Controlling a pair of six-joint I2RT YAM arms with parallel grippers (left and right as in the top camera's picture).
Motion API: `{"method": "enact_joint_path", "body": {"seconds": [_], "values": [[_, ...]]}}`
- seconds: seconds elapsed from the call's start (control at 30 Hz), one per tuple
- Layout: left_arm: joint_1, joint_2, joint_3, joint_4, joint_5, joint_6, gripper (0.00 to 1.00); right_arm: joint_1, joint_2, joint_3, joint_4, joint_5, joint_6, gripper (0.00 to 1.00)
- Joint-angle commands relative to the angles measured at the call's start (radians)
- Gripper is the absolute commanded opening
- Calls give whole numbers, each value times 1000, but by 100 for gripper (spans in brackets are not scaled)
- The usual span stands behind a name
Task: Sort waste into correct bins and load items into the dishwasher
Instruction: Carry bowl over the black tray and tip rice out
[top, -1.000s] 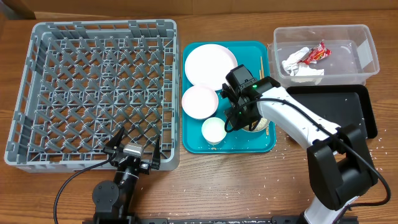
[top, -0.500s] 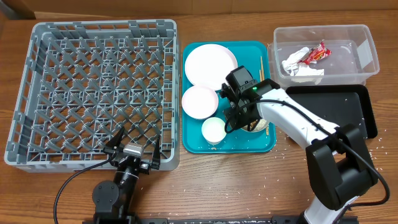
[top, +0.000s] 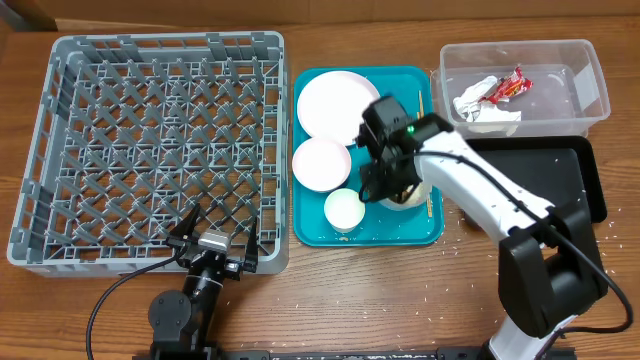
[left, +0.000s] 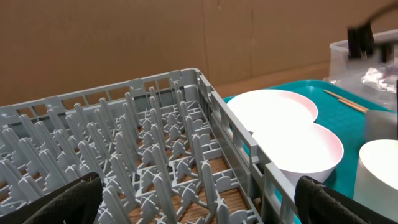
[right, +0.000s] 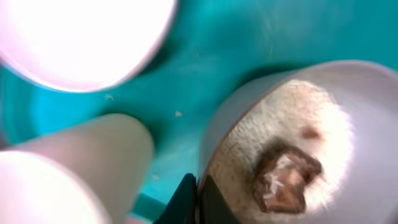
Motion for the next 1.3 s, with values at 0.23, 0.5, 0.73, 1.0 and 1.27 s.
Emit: {"method": "enact_joint_path", "body": {"seconds": [0.23,0.5,0.73,1.0,1.27], "values": [[5,-10,-4,0,5,19,100,-190,-162,222,-220,-78,22,4],[5,-10,-4,0,5,19,100,-444,-201,160,-246,-353,-109,4],[5,-10,-4,0,5,19,100,-679,-201,6,-167,-674,-272,4],[5,-10,-4,0,5,19,100,-890,-198,-228,42,-947,-301,4],[5,-10,-4,0,5,19,100,-1034,-155,-370,181,-1162,-301,4]]}}
